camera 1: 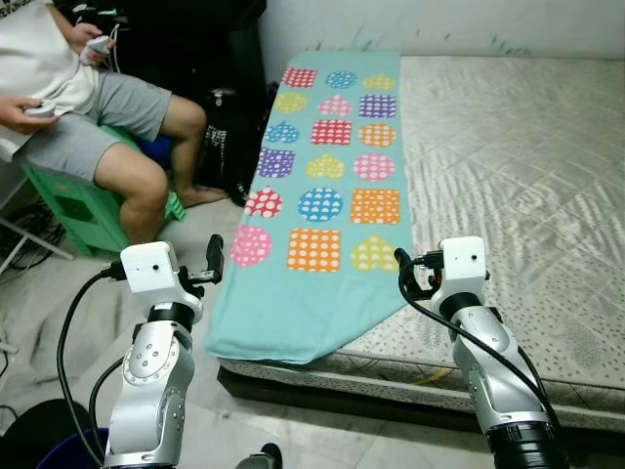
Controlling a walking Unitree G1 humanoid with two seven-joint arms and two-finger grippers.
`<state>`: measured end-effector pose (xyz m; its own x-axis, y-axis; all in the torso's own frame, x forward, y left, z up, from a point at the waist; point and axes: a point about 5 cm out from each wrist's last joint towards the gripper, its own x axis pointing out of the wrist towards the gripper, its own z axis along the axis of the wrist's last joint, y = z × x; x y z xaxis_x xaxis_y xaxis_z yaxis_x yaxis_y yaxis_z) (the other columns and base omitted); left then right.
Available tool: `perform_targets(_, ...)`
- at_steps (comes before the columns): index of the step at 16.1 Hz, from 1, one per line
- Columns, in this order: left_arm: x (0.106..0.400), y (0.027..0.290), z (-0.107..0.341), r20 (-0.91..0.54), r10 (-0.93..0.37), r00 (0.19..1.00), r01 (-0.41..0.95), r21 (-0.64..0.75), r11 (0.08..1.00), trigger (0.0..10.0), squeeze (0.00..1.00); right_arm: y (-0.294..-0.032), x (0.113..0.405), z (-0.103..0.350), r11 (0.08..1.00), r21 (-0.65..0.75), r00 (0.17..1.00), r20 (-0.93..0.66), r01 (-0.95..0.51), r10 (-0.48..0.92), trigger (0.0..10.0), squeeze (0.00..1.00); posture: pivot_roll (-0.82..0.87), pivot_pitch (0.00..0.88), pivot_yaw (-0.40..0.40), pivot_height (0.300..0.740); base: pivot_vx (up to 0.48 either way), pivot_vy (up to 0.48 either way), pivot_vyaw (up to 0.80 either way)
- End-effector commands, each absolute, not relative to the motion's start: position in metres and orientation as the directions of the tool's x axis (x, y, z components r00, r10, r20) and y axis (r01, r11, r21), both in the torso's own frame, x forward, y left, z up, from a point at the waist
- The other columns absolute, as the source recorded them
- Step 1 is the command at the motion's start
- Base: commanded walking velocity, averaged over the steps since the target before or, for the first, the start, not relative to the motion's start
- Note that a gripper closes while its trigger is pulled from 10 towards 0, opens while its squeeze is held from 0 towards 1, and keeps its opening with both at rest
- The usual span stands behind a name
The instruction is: Clean up the room
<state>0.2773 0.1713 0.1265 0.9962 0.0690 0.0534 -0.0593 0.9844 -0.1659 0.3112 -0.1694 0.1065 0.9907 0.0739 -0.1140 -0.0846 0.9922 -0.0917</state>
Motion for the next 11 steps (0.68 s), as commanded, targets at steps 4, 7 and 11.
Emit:
perform_targets(4, 0.2756, 0.1734, 0.1258, 0.041, 0.072, 0.997, -0.064, -0.177, 0.982, 10.0, 0.0, -0.1721, 0.3091, 0.1005, 0.995, -0.07, 0.988, -0.145, -0.067, 0.057, 10.0, 0.0, -0.14, 0.134, 0.07, 0.74, 0.0, 0.0, 0.42)
perform_targets(7, 0.276, 0.1716, 0.1252, 0.038, 0.067, 0.997, -0.059, -0.181, 0.982, 10.0, 0.0, -0.1742, 0.3087, 0.0994, 0.996, -0.068, 0.988, -0.15, -0.057, 0.047, 10.0, 0.0, -0.14, 0.134, 0.07, 0.74, 0.0, 0.0, 0.0)
perform_targets(11, 0.2764, 0.1712, 0.1255, 0.038, 0.06, 0.997, -0.052, -0.184, 0.982, 10.0, 0.0, -0.1751, 0.3078, 0.098, 0.996, -0.069, 0.986, -0.16, -0.049, 0.037, 10.0, 0.0, -0.14, 0.135, 0.075, 0.74, 0.0, 0.0, 0.0)
